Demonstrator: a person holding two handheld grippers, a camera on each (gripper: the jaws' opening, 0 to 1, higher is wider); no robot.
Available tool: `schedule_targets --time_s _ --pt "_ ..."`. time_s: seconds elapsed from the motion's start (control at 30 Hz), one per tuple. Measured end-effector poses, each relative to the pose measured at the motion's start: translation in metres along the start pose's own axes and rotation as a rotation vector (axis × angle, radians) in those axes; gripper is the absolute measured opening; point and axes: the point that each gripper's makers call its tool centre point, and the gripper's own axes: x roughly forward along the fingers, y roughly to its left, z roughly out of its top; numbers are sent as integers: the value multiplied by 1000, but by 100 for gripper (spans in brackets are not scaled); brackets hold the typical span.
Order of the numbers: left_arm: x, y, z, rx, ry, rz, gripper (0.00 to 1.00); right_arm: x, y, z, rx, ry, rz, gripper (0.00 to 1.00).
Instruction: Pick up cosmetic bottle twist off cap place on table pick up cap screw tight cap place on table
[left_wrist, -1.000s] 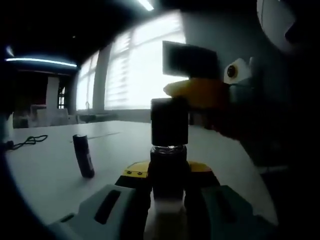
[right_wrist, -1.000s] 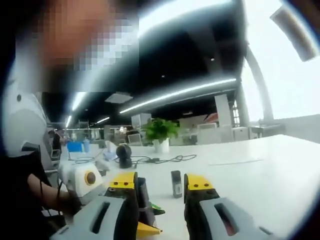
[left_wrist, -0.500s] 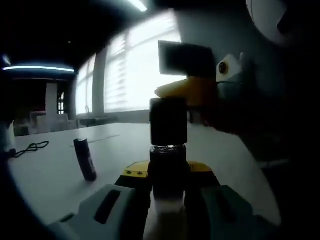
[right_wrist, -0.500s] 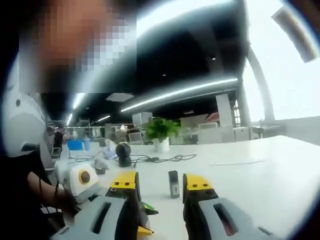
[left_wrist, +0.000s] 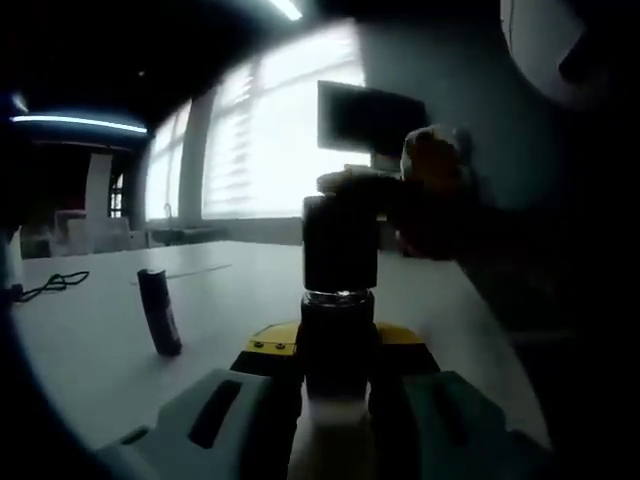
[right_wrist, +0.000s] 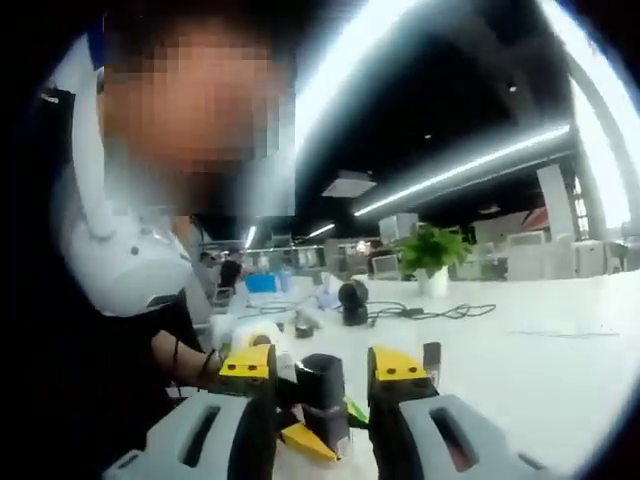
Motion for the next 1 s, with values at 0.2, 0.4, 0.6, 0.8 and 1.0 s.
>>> schedule_targets --time_s 0.2,0.4,0.6,0.8,1.0 --pt "0 -3 0 -15 4 -32 15 5 16 -12 -39 96 204 32" --pt "0 -17 0 -23 4 -113 15 13 15 -17 -1 125 340 30" --pt "0 -20 -1 -32 7 -150 15 17 24 -23 -3 148 424 29" --pt "-1 -21 -1 -31 4 -165 15 21 19 -33 -3 168 453 25" --pt "-1 -22 -1 -30 1 -168 15 28 24 -45 -17 203 452 20"
